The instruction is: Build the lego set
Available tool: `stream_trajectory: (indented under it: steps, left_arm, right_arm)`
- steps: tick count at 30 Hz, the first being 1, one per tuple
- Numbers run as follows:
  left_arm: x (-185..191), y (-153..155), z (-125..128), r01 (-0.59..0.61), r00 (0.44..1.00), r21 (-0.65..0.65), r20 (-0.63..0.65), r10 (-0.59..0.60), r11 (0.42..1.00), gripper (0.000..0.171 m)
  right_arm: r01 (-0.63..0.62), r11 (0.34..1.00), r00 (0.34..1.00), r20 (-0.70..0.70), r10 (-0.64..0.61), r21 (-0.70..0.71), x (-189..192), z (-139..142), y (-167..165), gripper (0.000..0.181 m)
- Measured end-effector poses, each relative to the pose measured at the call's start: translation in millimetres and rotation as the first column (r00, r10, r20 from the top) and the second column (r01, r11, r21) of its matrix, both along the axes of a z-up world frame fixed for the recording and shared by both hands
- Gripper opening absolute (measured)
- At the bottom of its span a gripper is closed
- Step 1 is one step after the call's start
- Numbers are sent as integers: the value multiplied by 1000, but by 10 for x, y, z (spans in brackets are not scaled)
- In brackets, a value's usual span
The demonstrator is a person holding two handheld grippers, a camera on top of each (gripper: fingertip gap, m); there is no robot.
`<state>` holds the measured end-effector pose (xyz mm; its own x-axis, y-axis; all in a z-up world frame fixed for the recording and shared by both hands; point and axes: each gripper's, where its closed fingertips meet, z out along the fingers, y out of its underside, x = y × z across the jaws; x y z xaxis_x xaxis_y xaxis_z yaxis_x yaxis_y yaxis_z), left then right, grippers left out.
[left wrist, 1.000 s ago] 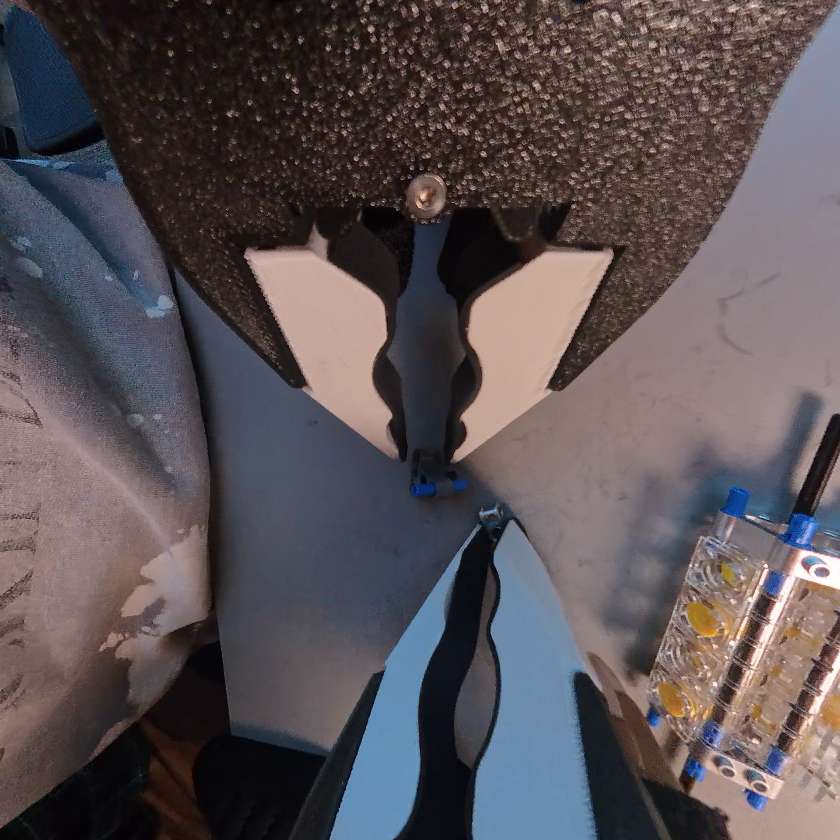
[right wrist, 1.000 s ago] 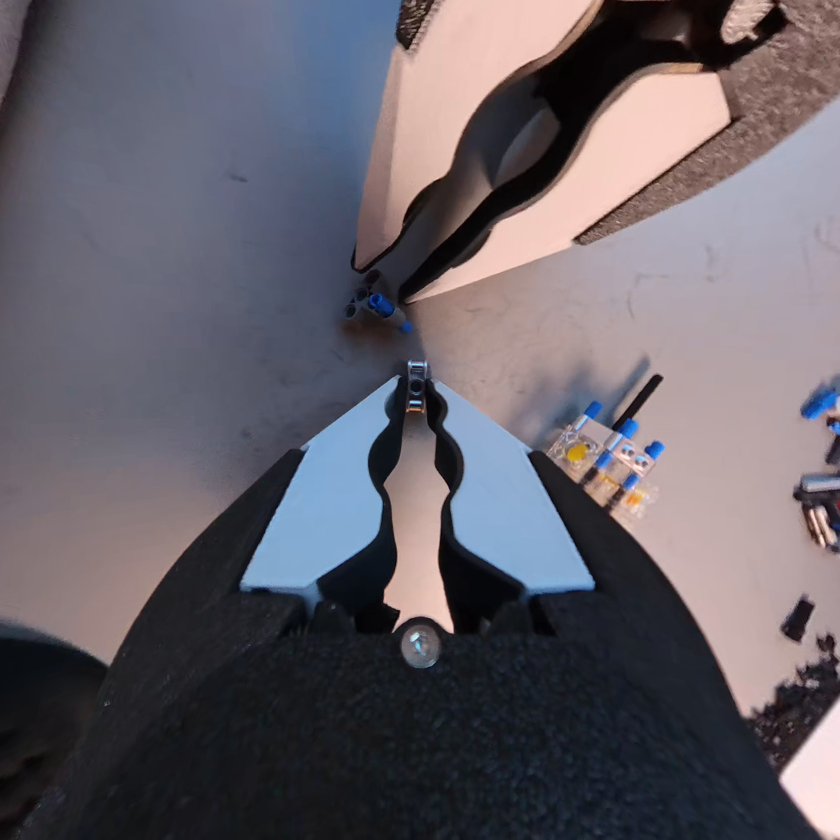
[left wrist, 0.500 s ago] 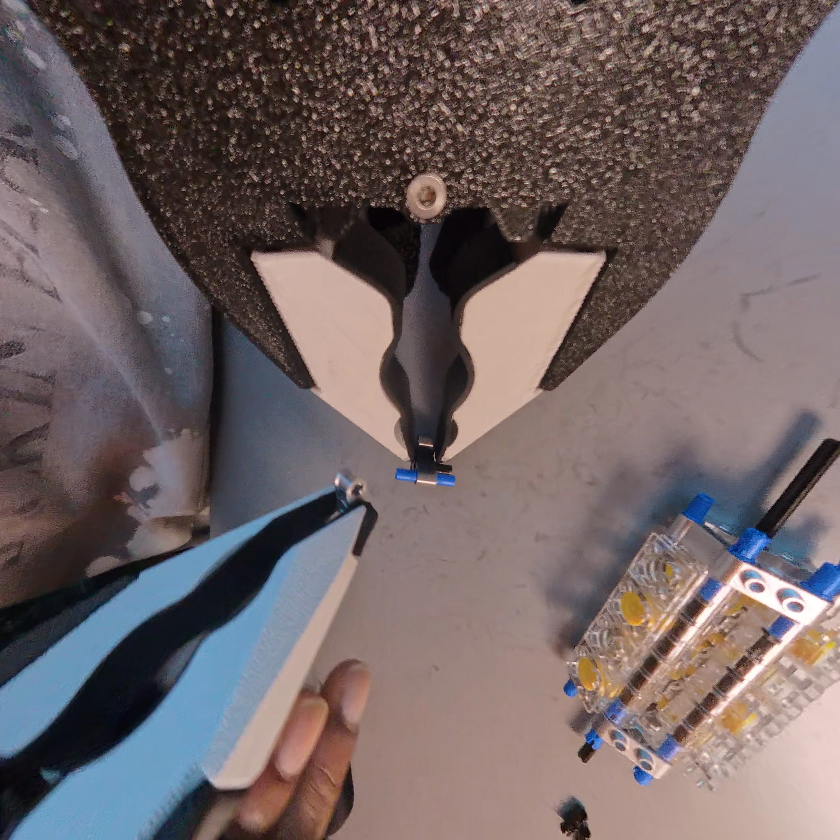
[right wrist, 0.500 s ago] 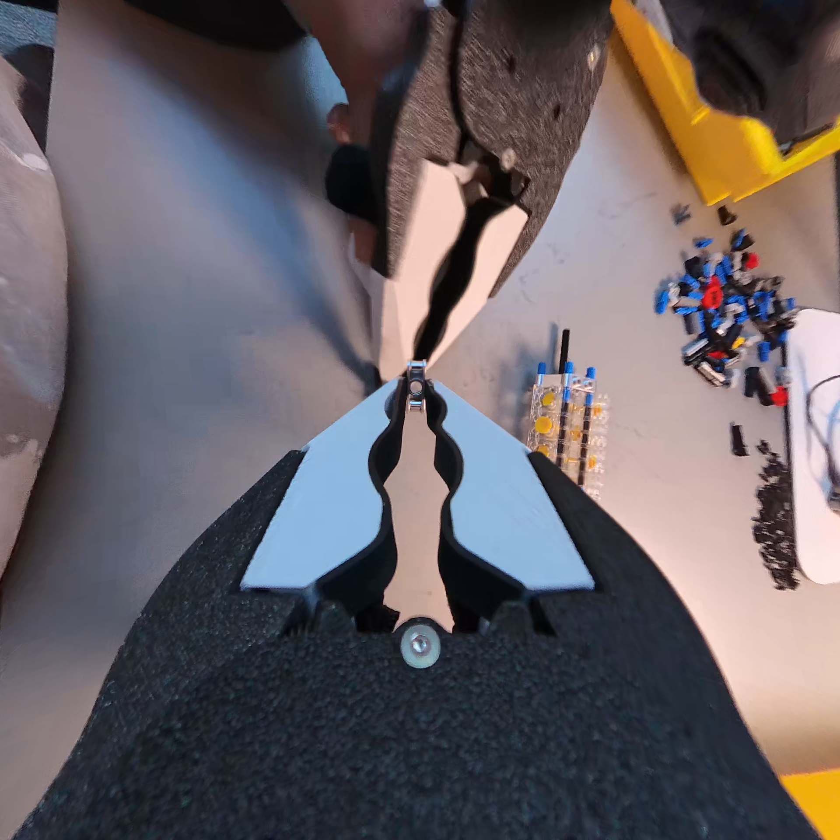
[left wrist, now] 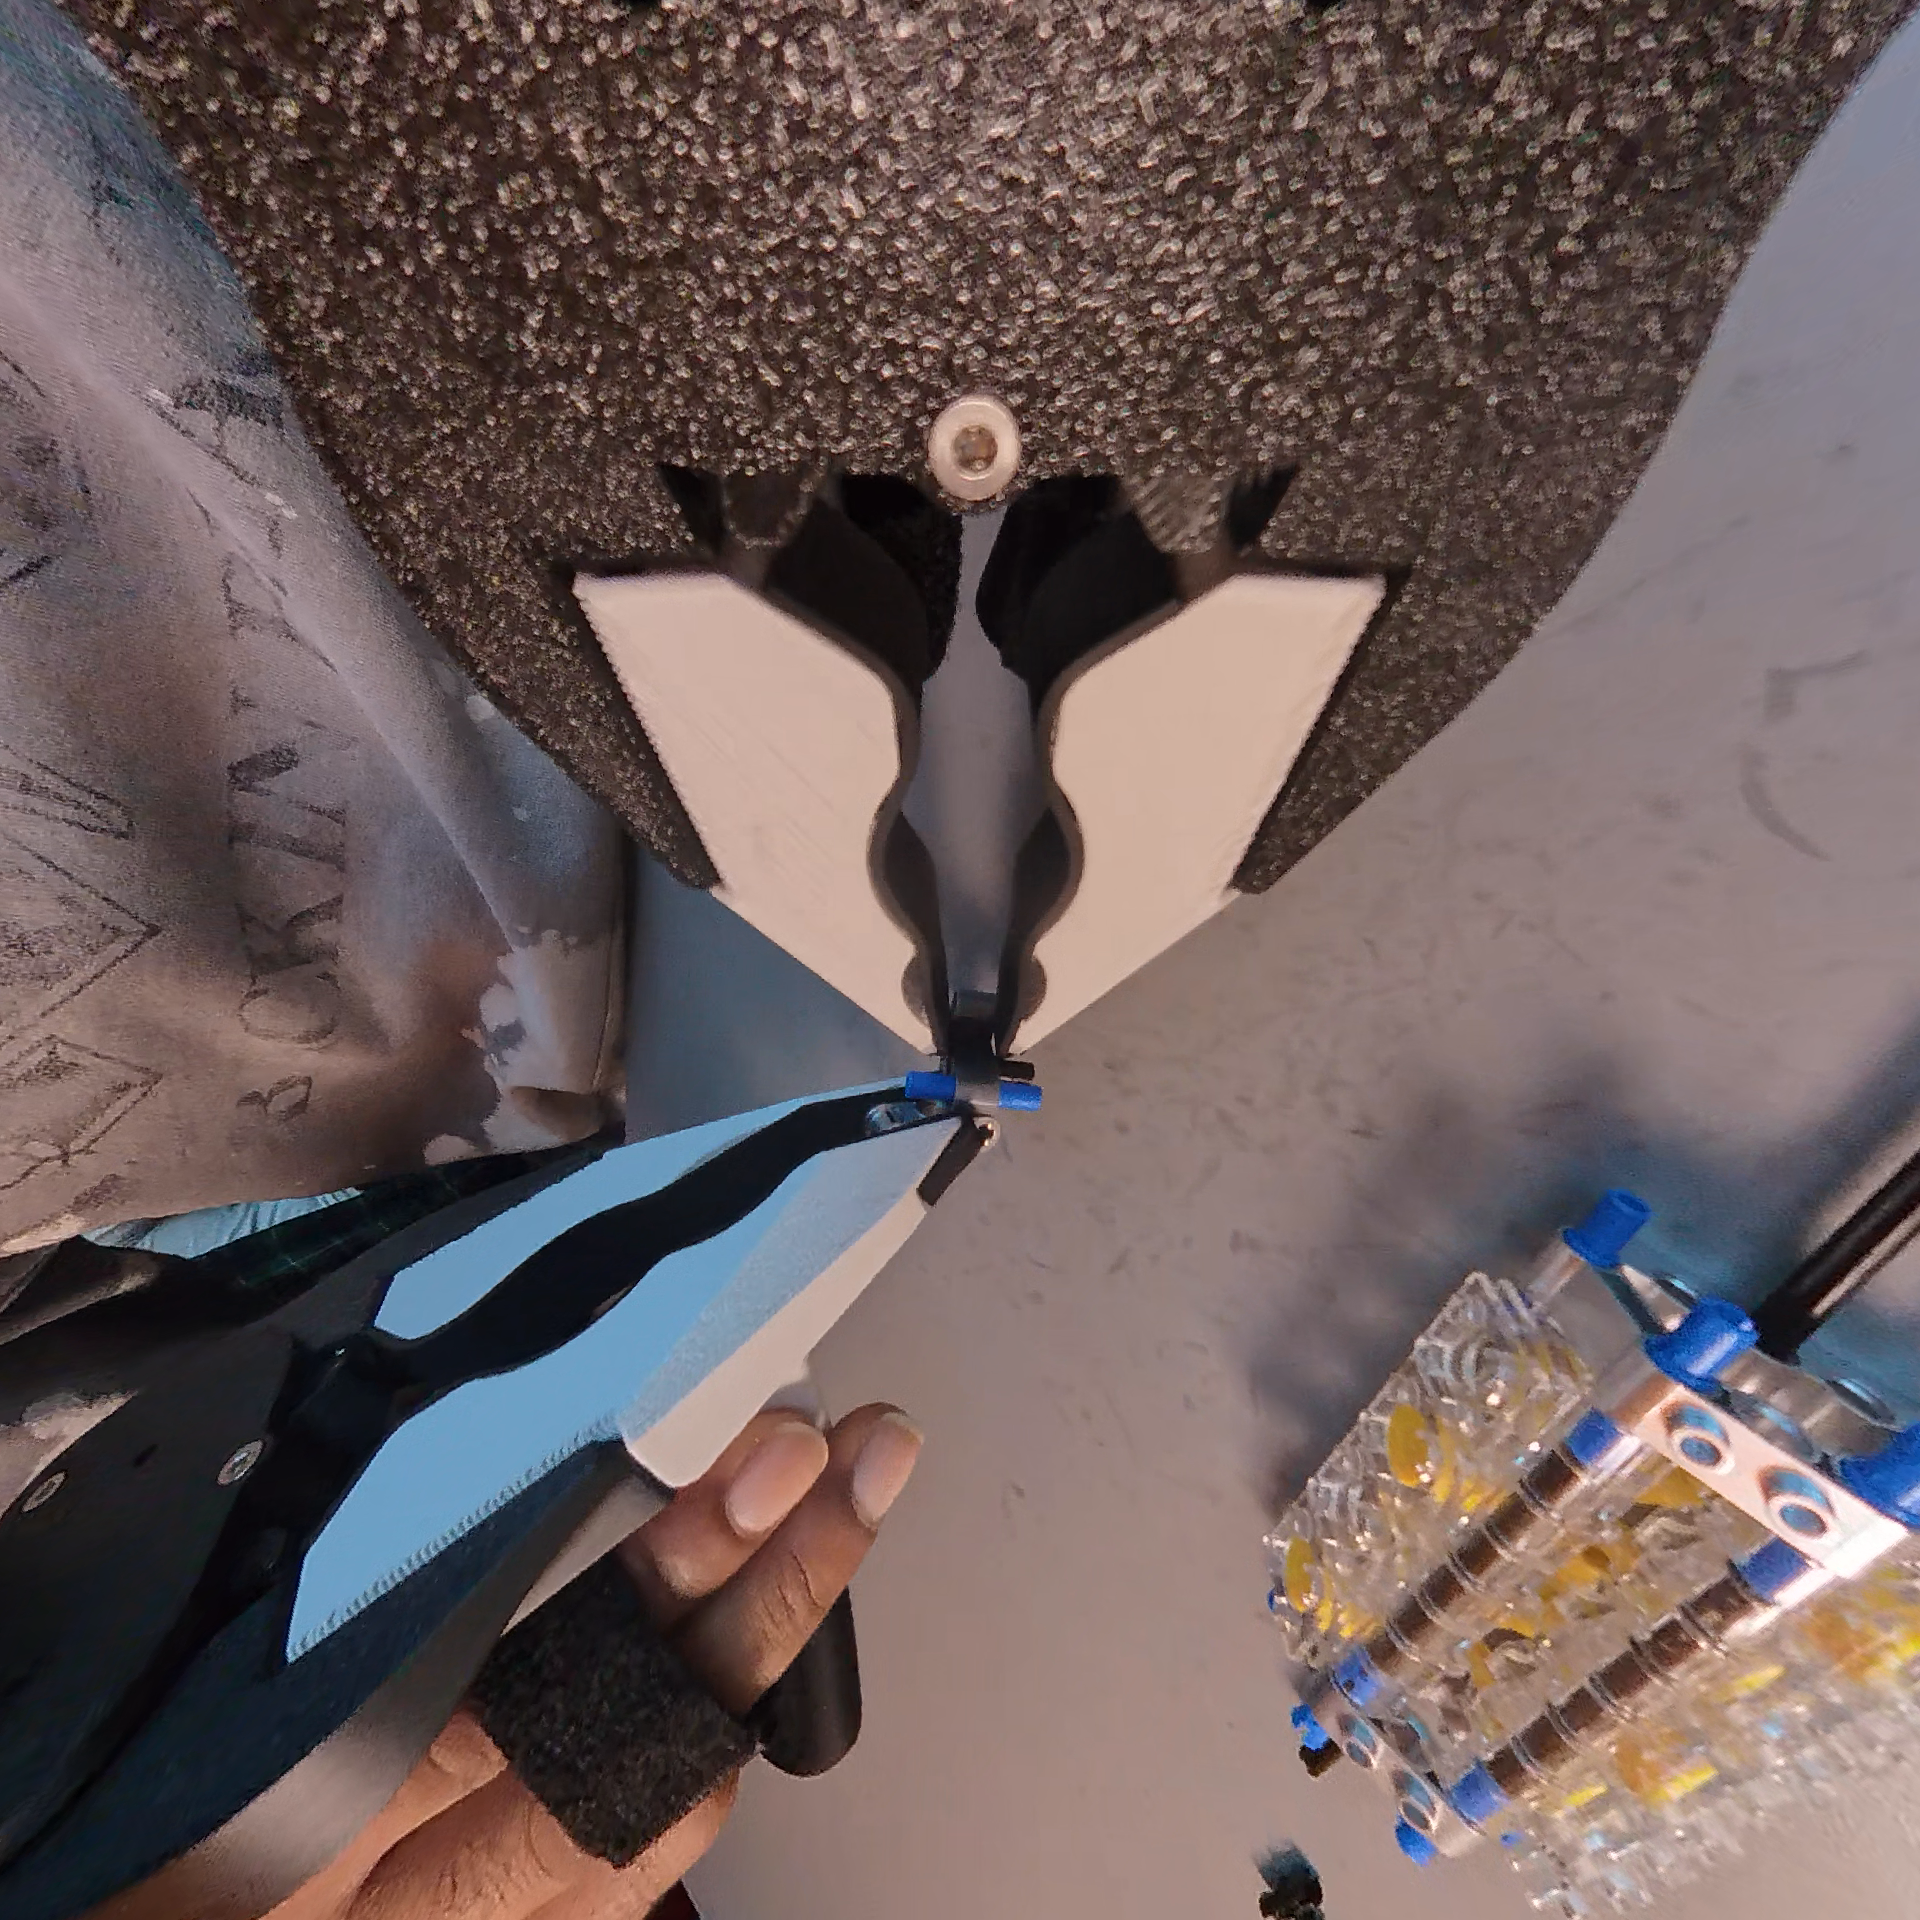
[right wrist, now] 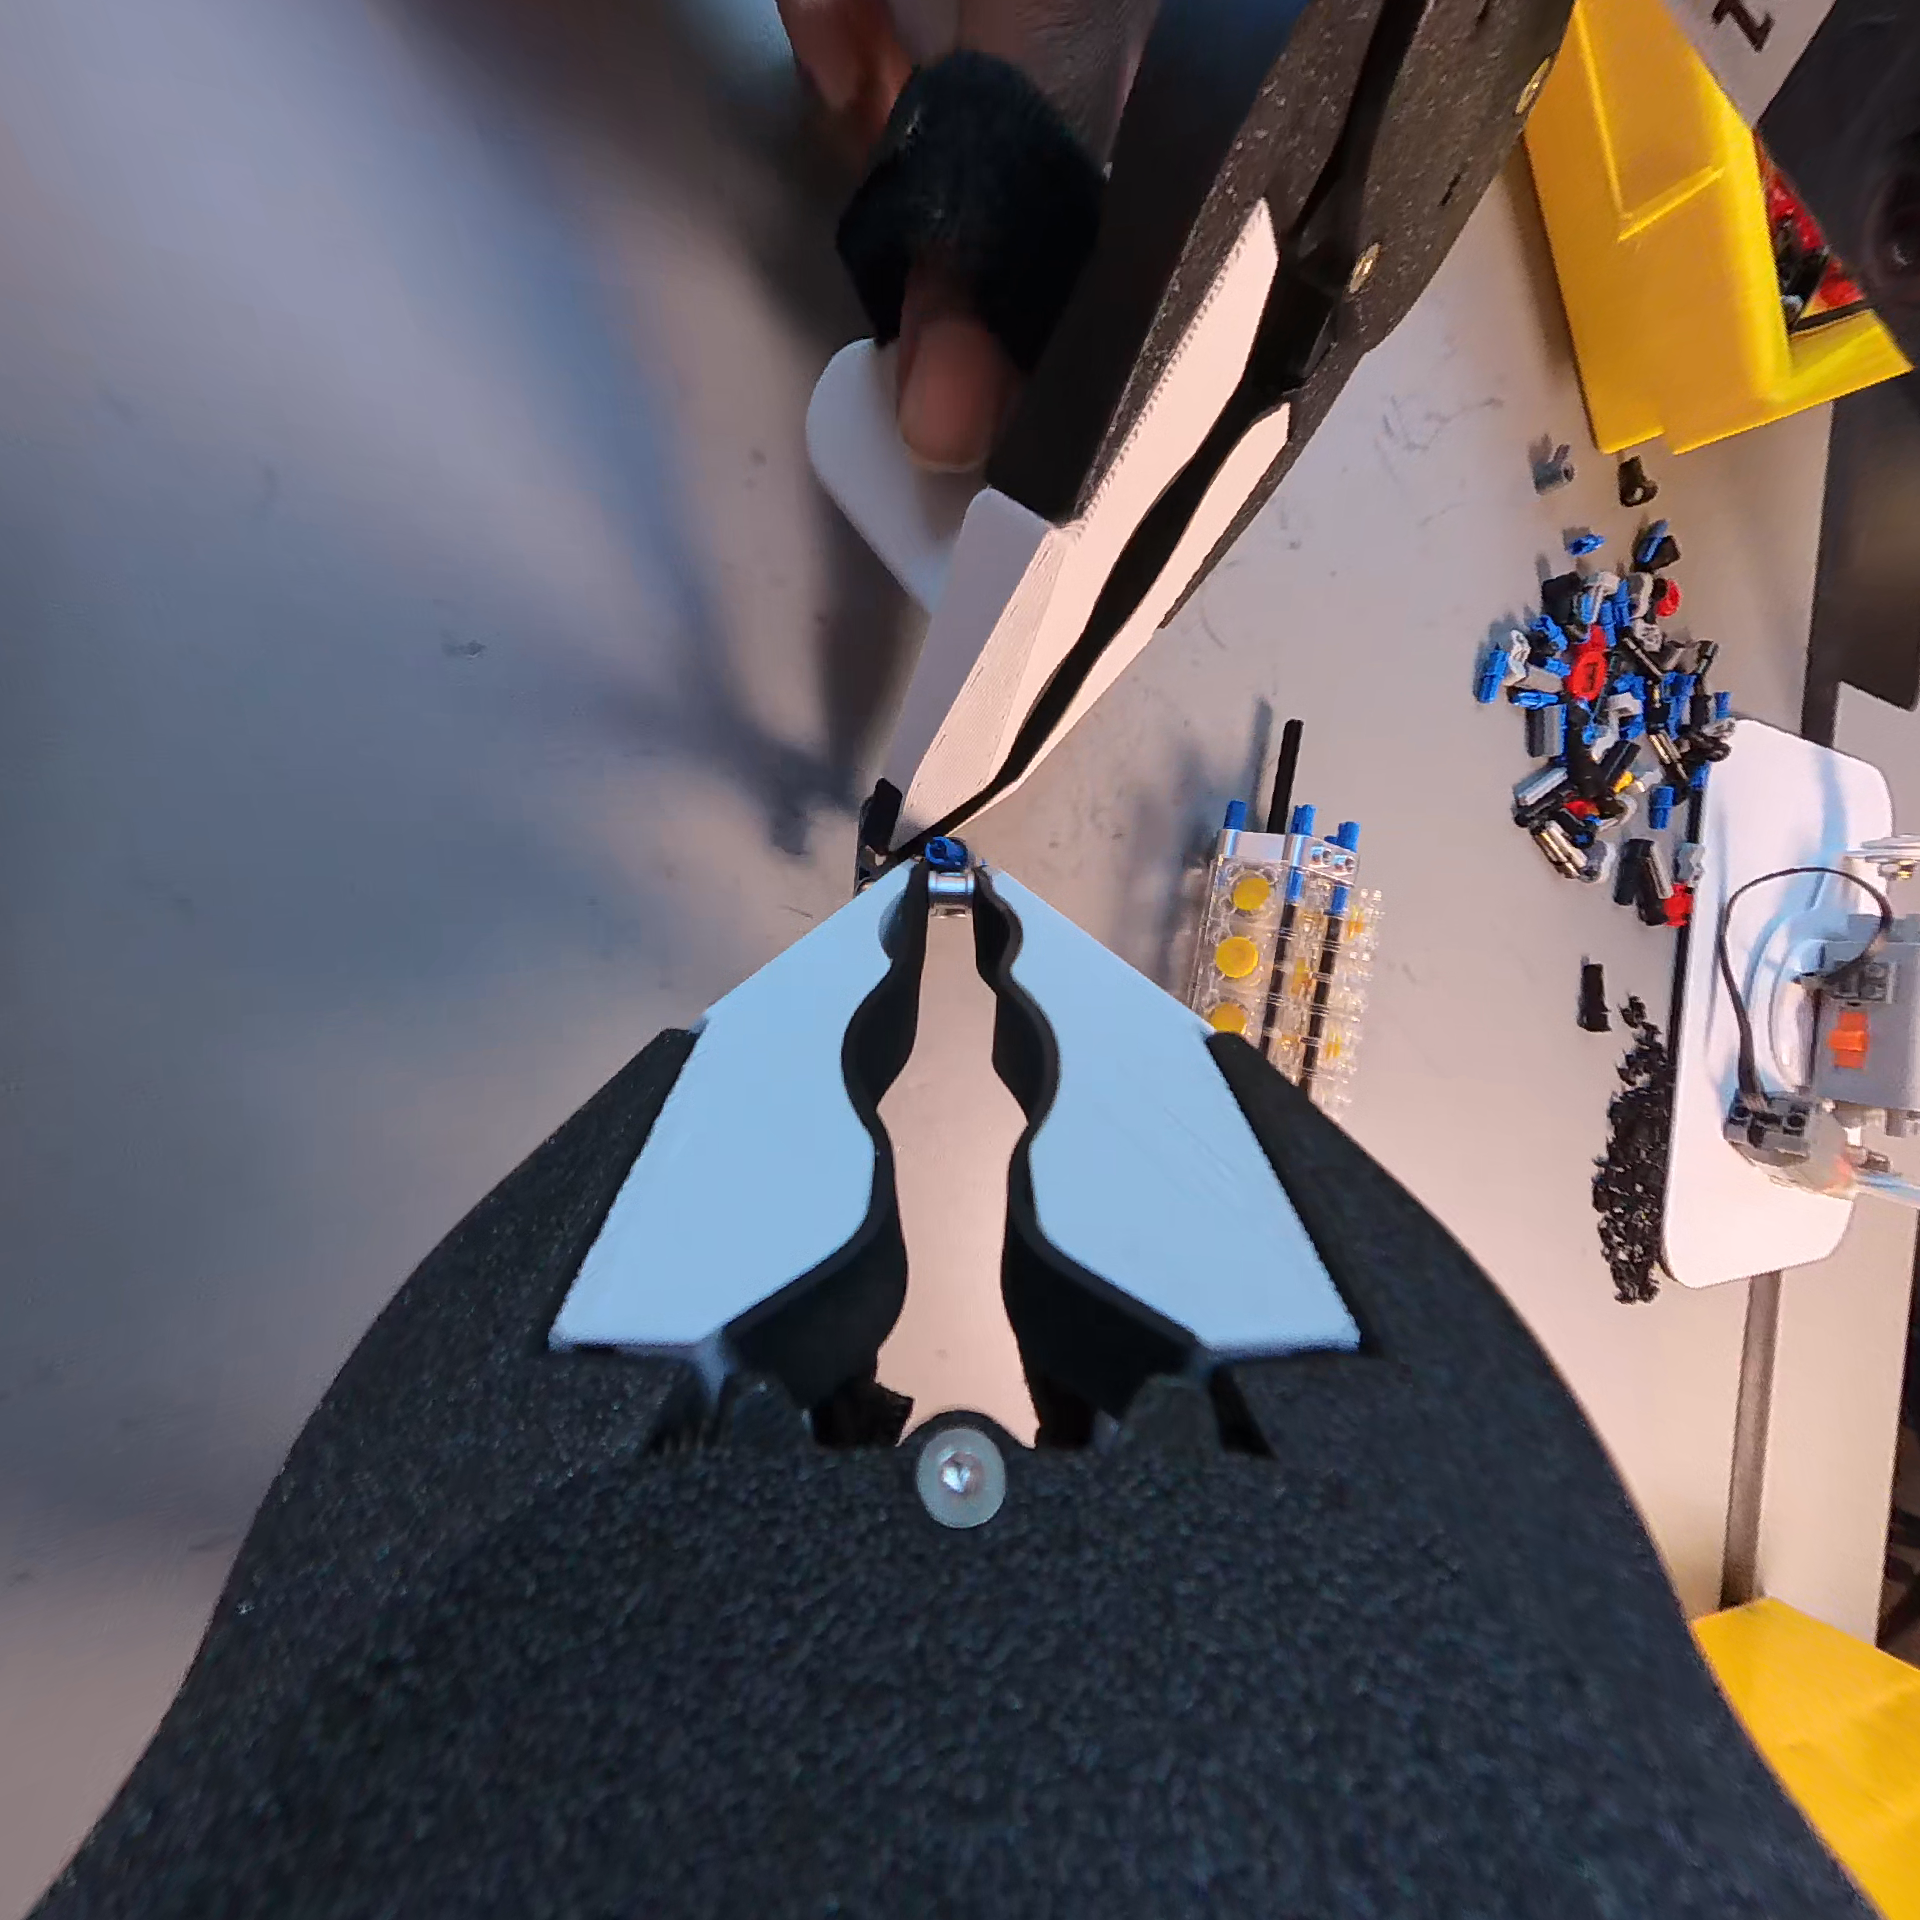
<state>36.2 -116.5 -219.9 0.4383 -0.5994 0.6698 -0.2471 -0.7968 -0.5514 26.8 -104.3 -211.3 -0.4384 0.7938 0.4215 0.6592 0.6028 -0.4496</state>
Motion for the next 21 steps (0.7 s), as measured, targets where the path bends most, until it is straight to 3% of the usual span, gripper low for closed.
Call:
stream_trajectory:
  steps: [13,16,19,21]
  left_arm:
    - [-15,59,-42,-43,996,59,-80,47,997,7]
    - [-13,-15,-45,-5,995,56,-99,10,998,18]
    - [-113,-15,-10,22,990,116,-142,-5,993,24]
    - [-95,-46,151,63,995,180,-83,-49,982,24]
  right_arm:
    - [53,997,994,-93,-58,-59,8,46,20,5]
    - [70,993,988,-132,-82,-90,33,83,34,5]
    - [55,985,974,-208,-89,-166,50,208,-3,5]
    - [9,974,951,-299,-78,-224,39,368,-75,6]
